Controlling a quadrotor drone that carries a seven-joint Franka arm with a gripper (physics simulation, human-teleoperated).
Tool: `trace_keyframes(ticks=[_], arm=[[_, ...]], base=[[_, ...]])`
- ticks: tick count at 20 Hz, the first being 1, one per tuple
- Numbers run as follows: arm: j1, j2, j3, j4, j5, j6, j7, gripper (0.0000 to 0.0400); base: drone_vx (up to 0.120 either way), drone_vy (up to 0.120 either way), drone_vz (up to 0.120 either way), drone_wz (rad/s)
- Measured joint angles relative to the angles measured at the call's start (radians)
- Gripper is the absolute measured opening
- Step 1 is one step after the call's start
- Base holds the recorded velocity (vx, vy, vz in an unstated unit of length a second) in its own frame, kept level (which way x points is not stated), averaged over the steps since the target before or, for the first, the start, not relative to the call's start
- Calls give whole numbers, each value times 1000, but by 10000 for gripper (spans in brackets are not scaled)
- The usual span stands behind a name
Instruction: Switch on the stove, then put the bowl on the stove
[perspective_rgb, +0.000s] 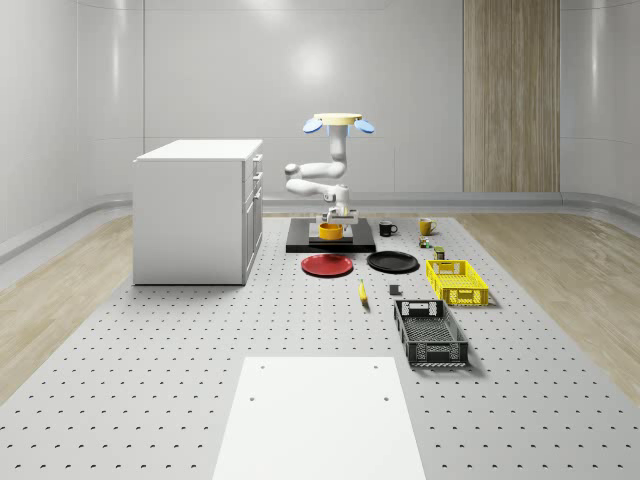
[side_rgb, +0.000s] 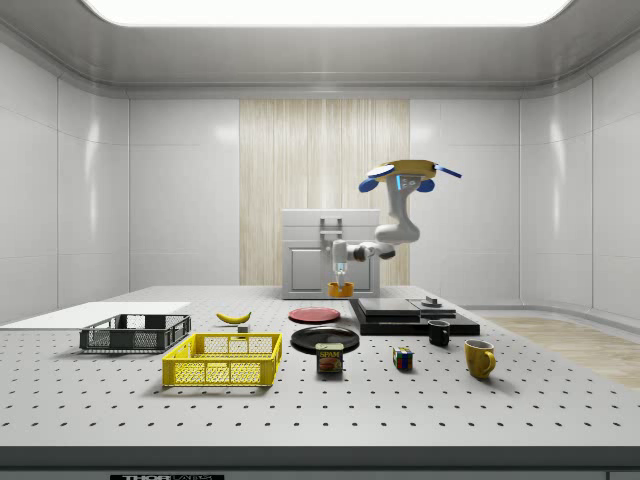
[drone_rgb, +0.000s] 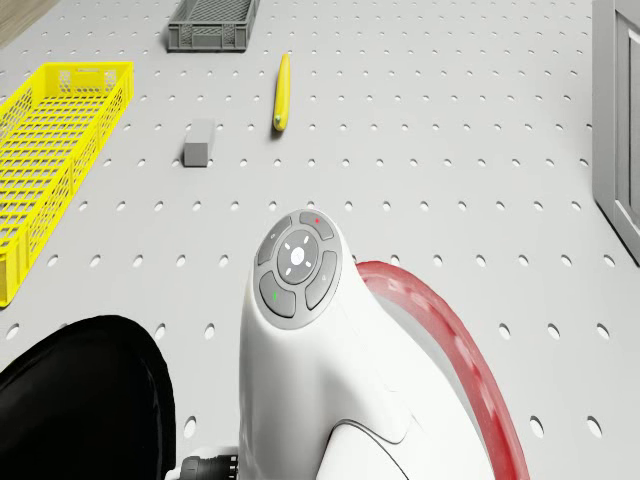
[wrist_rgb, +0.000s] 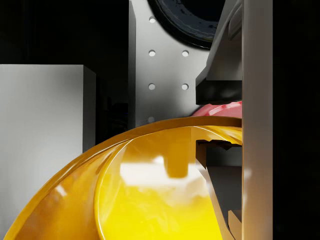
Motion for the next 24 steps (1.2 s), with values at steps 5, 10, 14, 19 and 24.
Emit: trace_keyframes(ticks=[5, 10, 14, 19, 24], arm=[[0, -1, 0, 0, 0, 1, 0, 102], [0, -1, 0, 0, 1, 1, 0, 102], [-1, -2, 0, 0, 1, 1, 0, 102], [-1, -2, 0, 0, 1, 2, 0, 102], [-1, -3, 0, 0, 1, 2, 1, 102]], base=[[-120, 0, 0, 0], [-120, 0, 0, 0], [-120, 0, 0, 0], [-120, 0, 0, 0], [-120, 0, -8, 0]])
